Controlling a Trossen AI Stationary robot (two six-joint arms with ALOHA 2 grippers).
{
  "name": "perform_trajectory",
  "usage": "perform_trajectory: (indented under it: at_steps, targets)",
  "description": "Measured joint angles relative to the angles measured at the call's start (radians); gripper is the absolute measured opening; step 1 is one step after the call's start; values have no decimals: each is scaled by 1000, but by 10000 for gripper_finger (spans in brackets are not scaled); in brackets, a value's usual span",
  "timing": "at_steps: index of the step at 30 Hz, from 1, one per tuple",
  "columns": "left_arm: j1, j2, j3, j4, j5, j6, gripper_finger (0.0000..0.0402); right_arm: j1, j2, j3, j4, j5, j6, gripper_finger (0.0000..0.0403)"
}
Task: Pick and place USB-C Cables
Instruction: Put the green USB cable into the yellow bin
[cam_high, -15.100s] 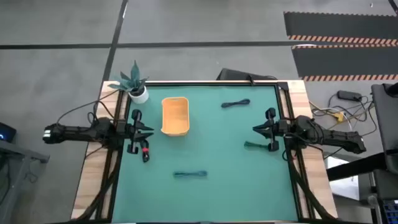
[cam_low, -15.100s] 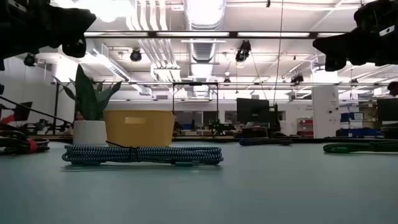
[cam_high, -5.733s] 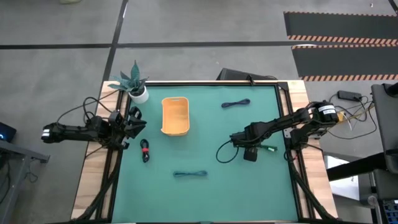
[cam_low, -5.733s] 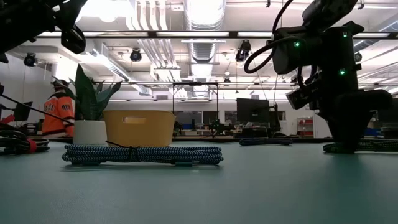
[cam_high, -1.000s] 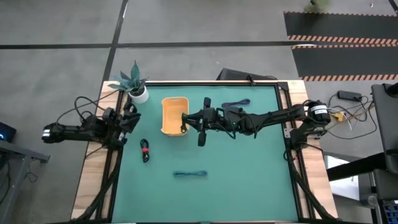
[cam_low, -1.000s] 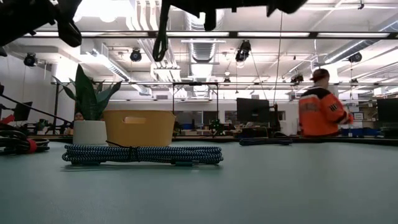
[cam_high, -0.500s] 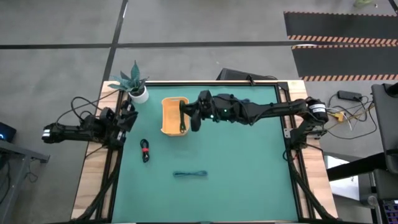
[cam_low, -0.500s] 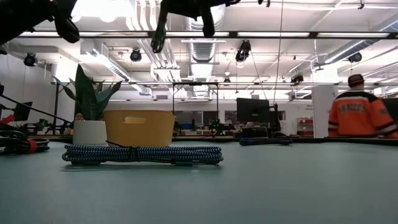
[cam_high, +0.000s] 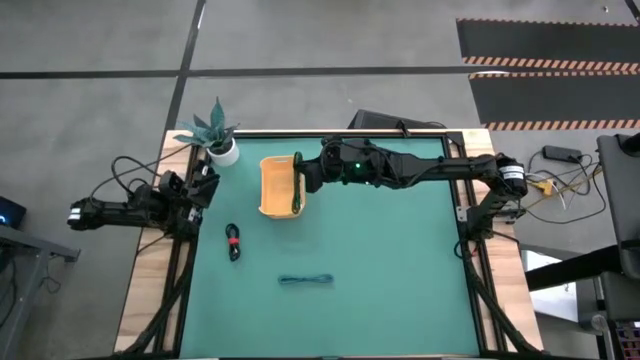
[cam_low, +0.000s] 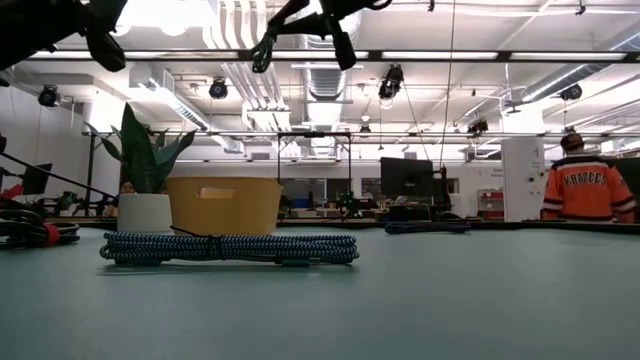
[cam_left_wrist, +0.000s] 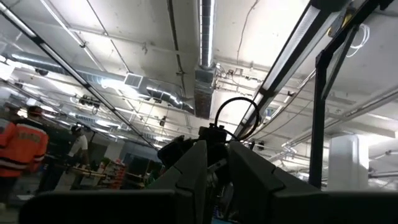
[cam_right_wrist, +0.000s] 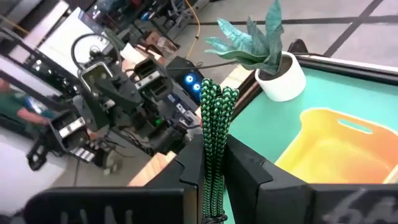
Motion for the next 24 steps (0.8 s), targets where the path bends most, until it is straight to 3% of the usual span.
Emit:
perform_trajectory:
  at_steps: [5,24]
  targets:
    - [0,0,0,-1,-2,74,54,-20,16,0,-4,-27,78,38]
    - [0,2,0,-1,-2,75,54,-130,111,36,-22,-183,258,38]
